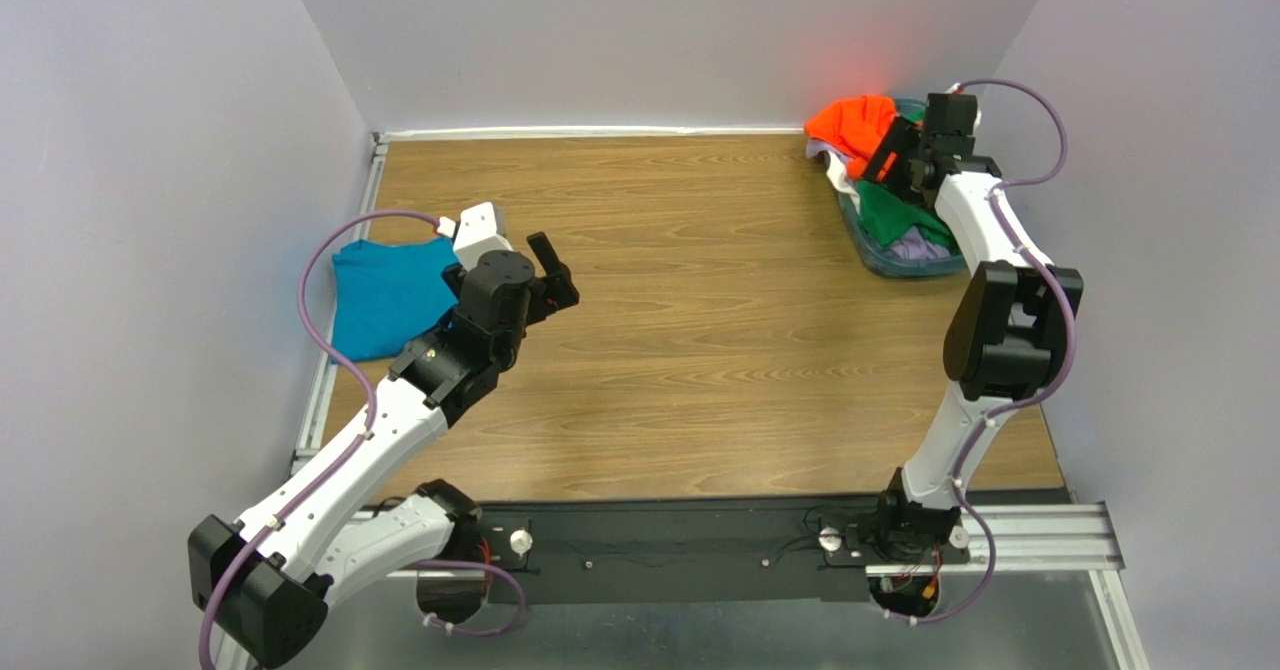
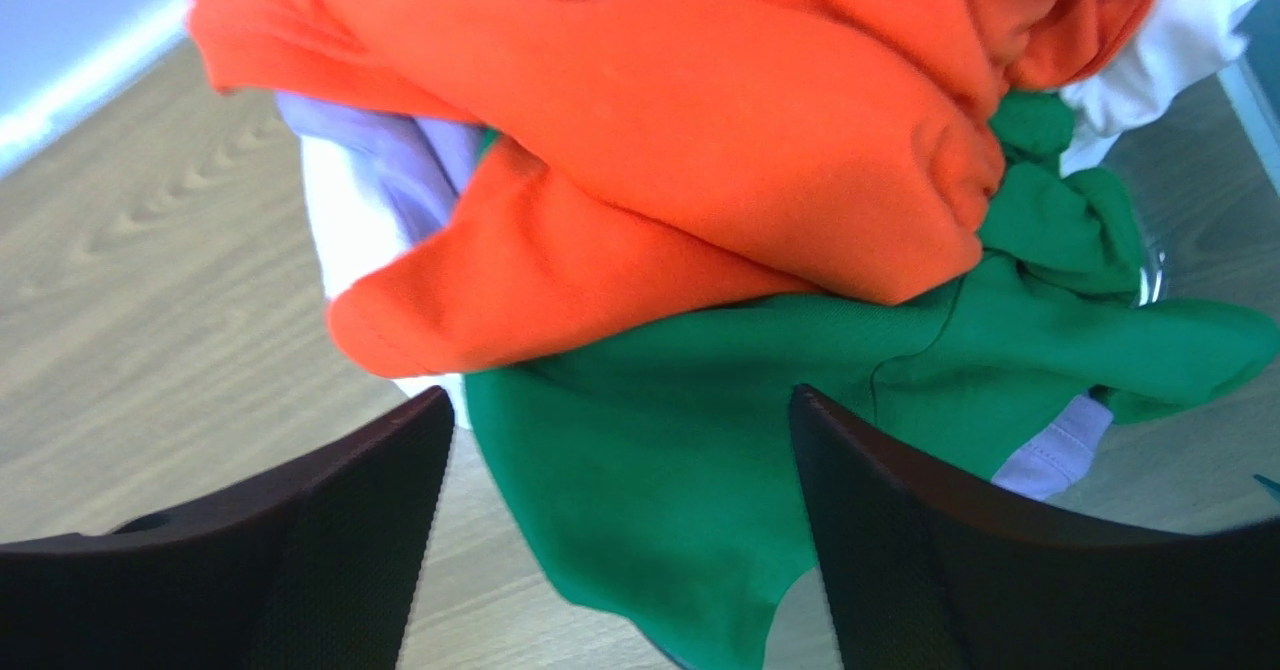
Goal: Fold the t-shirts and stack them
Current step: Grab the tshirt from the pile
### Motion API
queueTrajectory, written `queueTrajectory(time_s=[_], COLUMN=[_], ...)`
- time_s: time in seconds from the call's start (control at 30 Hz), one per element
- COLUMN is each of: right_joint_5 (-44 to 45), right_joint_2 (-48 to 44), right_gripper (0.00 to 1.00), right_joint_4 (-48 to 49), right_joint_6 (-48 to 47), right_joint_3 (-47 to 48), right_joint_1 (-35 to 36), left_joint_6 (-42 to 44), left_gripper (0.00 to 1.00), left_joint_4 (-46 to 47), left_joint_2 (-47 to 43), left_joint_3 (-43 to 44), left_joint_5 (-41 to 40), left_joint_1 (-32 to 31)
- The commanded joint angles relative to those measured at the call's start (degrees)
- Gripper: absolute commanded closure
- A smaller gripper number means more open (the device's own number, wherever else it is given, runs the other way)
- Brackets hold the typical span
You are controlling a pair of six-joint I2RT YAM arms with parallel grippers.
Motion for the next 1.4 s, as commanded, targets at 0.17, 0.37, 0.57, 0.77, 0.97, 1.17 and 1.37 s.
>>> queueTrajectory(time_s=[0.17, 0.37, 0.57, 0.77, 0.97, 1.17, 1.37], right_joint_5=[-0.6, -3.5, -3.4, -2.2, 2.6, 5.2, 6.5], right_joint_2=[3.0, 3.7, 2.0, -4.4, -11.5, -13.3, -12.9], right_gripper=[0.22, 0.71, 0.91, 0.97, 0.98, 0.98, 0.93], right_joint_4=[-2.5, -2.6, -2.8, -3.2, -4.1, -5.1, -5.9], right_joint_6=[-1.7, -2.9, -2.4, -1.7, -2.1, -4.0, -6.0], right_joint_3=[-3.1, -1.4, -0.8, -1.1, 1.5, 8.8, 18.7], right_joint_1=[0.0, 0.0, 0.0, 0.0, 0.0, 0.0, 0.0], left_joint_6=[0.5, 0.4, 0.4, 0.4, 0.2, 0.2, 0.2], left_gripper=[0.02, 0.02, 0.02, 0.02, 0.02, 0.02, 0.02], left_joint_4=[1.0, 1.2, 0.9, 1.0, 0.9, 0.7, 0.8], left_joint_2=[-0.5, -0.6, -1.0, -1.5, -2.0, -2.3, -2.5], left_joint_3=[-0.7, -1.0, -0.9, -0.9, -0.9, -1.0, -0.9], left_joint_5=[0.1, 0.1, 0.0, -0.1, 0.1, 0.4, 0.4], left_joint_1=[0.5, 0.4, 0.4, 0.4, 0.4, 0.4, 0.5])
